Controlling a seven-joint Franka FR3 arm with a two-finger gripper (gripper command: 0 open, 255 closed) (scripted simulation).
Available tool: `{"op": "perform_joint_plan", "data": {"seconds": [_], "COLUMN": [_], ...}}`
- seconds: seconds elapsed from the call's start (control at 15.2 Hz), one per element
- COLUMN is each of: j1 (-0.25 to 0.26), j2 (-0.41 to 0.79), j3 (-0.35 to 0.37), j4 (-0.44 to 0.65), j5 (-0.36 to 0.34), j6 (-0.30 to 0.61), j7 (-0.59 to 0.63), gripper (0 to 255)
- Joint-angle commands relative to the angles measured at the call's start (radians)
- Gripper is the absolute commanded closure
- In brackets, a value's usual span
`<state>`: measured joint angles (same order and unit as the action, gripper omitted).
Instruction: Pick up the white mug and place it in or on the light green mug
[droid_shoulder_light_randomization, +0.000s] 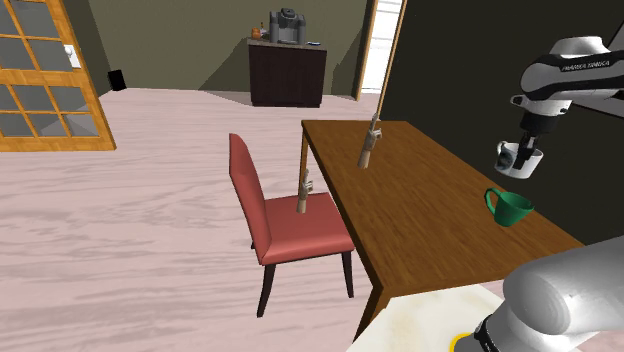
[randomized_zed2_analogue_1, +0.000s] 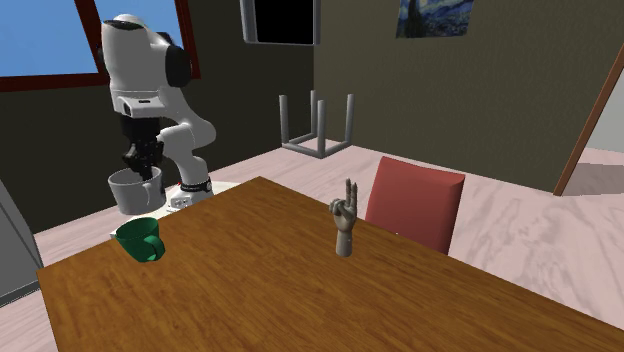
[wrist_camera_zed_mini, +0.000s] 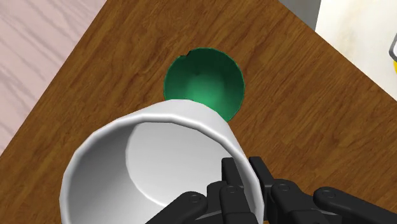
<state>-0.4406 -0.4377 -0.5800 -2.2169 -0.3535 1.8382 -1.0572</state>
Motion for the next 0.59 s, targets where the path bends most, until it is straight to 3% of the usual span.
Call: {"op": "perform_joint_plan", "data": {"seconds": [0.0, 0.53], "j1": [-0.02, -0.023], "j2": [-0.017, 0.003], "j3": [-0.027, -0.055], "j4": [-0.008, -0.098], "j5": [-0.019, -0.032], "j6": [0.002, 0.112], "j7": [-0.039, -0.029], "gripper": [255, 255]}}
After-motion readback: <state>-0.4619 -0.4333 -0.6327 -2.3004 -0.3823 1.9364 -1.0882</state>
